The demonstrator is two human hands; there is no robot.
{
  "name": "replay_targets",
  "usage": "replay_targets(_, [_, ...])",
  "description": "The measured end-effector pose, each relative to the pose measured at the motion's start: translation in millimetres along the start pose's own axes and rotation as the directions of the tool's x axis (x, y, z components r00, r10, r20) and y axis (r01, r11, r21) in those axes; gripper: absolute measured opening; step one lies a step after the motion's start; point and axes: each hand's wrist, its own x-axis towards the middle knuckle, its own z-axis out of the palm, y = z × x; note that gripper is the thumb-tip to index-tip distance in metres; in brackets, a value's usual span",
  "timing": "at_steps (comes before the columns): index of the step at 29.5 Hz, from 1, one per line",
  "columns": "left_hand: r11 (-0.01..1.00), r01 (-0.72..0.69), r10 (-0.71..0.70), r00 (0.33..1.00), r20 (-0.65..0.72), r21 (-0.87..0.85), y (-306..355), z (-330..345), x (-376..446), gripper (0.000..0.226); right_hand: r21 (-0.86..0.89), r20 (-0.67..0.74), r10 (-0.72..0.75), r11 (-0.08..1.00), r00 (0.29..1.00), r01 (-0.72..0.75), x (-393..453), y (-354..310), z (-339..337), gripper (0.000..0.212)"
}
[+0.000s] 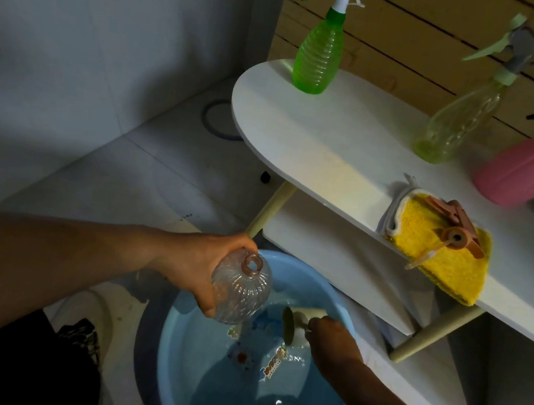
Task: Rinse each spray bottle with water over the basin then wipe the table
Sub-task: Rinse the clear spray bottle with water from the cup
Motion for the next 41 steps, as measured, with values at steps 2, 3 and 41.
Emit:
replay_targets(2, [1.0, 0.008, -0.008, 1.0, 0.007, -0.01, -1.9, 0.9, 0.1, 0.096, 0.036, 0.03, 0.0, 0.999, 1.0, -0.001, 3.4, 4.2, 8.1, 0.029])
replay_targets(3, [1.0, 0.014, -0.014, 1.0, 0.006, -0.013, -2.4, 0.8, 0.4, 0.096, 0.057, 0.044, 0.004, 0.998, 0.999, -0.006, 5.1, 6.0, 12.0, 0.029])
replay_targets(41, [0.998, 0.054, -0.054, 0.999, 0.003, 0.038, -5.0, -2.7, 4.3, 0.103, 0.764, -0.498, 0.237, 0.574, 0.834, 0.293, -97.5, -48.2, -157.2, 0.023])
